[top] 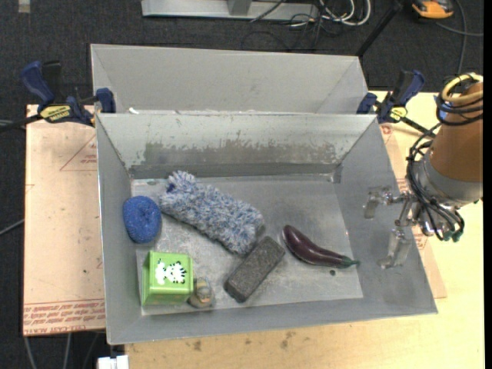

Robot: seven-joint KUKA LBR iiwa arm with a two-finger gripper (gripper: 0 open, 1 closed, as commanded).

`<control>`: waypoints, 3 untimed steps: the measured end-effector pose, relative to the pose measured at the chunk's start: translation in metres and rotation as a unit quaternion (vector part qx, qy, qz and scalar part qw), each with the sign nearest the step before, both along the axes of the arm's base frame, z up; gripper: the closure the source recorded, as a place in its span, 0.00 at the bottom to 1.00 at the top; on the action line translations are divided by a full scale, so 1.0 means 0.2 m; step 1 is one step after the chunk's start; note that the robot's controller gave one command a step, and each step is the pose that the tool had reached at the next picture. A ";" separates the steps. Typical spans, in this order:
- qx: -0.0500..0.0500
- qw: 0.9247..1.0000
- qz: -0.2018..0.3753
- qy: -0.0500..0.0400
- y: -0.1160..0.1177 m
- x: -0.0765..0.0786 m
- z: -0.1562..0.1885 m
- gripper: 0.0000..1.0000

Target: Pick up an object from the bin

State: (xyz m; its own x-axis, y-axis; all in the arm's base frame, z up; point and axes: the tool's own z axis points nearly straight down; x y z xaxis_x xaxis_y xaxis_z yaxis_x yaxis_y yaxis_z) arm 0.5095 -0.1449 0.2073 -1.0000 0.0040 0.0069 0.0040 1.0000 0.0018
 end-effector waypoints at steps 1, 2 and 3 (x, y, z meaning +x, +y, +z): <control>-0.001 1.000 0.002 -0.004 0.00 0.01 0.02 0.00; -0.002 1.000 0.020 -0.008 0.05 0.00 -0.19 0.00; -0.001 0.999 0.048 -0.006 0.19 0.00 -0.48 0.00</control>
Offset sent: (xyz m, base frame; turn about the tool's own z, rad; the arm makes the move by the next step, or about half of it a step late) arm -0.0043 0.0230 -0.0908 -0.0851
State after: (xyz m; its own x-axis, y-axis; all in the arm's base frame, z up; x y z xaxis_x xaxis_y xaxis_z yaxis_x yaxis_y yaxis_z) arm 0.5089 -0.1073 0.1117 -0.9957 -0.0925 -0.0042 -0.0925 0.9957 -0.0007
